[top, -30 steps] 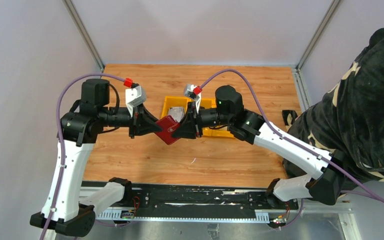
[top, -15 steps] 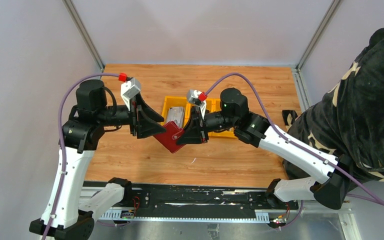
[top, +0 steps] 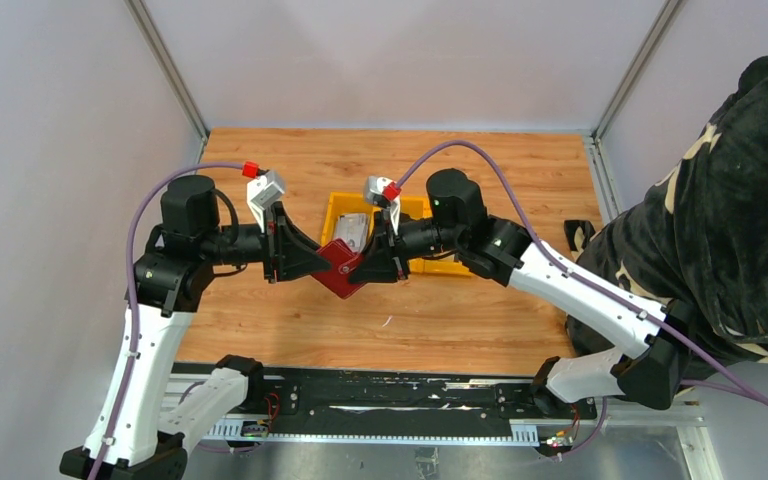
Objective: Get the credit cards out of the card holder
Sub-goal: Open the card holder.
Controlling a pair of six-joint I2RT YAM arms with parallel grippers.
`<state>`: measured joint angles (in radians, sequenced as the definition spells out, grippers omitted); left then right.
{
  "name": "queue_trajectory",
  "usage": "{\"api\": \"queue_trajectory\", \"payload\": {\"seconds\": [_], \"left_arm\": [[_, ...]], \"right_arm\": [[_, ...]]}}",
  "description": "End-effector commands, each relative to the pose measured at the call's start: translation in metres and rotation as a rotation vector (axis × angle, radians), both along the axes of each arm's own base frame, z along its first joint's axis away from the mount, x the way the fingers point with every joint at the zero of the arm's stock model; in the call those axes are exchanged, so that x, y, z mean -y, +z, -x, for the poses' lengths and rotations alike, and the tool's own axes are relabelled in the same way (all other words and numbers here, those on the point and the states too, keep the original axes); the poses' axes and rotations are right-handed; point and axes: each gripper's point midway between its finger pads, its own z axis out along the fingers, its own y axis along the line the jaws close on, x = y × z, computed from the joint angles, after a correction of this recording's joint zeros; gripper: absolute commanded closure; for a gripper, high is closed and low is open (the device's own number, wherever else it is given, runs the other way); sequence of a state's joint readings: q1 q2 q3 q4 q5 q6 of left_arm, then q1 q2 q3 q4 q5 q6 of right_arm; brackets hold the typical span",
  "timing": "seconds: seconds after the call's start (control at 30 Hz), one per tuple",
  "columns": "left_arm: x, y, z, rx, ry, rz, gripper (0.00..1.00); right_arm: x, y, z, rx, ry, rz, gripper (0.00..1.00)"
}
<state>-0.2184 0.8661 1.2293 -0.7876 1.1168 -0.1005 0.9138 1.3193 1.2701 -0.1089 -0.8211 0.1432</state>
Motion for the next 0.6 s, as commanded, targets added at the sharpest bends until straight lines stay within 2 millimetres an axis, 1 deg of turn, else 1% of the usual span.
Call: {"api": "queue_trajectory", "payload": {"seconds": [0.0,0.03,0.07,0.1,0.13,0.17,0.2,0.23,0.27,0.33,0.37,0.47,0.5,0.57], "left_arm": [[-0.003,0.006,-0.01,0.093,0.051,-0.02,0.84],[-0.005,0.005,-0.014,0.113,0.073,-0.033,0.89],[-0.008,0.004,-0.02,0.136,0.103,-0.049,0.92],[-0.012,0.002,-0.029,0.16,0.148,-0.072,0.95],[-0.016,0.0,-0.036,0.19,0.19,-0.093,0.99],[-0.02,0.002,-0.046,0.226,0.246,-0.101,1.0],[-0.025,0.002,-0.057,0.25,0.314,-0.109,1.0],[-0.031,0.002,-0.067,0.276,0.378,-0.112,1.0],[-0.037,0.005,-0.077,0.313,0.447,-0.104,1.0],[-0.044,0.007,-0.087,0.344,0.523,-0.088,1.0],[-0.048,0.006,-0.092,0.352,0.563,-0.081,1.0],[-0.05,0.008,-0.097,0.352,0.602,-0.042,1.0],[-0.05,0.006,-0.099,0.337,0.61,-0.034,1.0],[-0.049,0.004,-0.101,0.324,0.615,-0.023,1.0]], "right_arm": [[0.0,0.014,-0.007,0.059,-0.039,-0.007,0.7],[0.001,0.013,-0.015,0.063,-0.091,0.003,0.6],[0.002,0.012,-0.029,0.064,-0.178,0.017,0.52],[0.005,0.013,-0.046,0.06,-0.292,0.027,0.48],[0.012,0.013,-0.067,0.039,-0.442,0.045,0.43],[0.022,0.016,-0.091,0.019,-0.614,0.061,0.38],[0.03,0.017,-0.101,-0.03,-0.728,0.069,0.35],[0.037,0.015,-0.109,-0.057,-0.827,0.081,0.33],[0.042,0.014,-0.113,-0.076,-0.906,0.087,0.33],[0.042,0.015,-0.109,-0.116,-0.964,0.064,0.33],[0.035,0.016,-0.102,-0.133,-0.963,0.043,0.34],[0.016,0.022,-0.091,-0.201,-0.944,-0.033,0.37],[0.008,0.025,-0.087,-0.224,-0.922,-0.053,0.38],[-0.008,0.027,-0.086,-0.268,-0.891,-0.079,0.4]]}}
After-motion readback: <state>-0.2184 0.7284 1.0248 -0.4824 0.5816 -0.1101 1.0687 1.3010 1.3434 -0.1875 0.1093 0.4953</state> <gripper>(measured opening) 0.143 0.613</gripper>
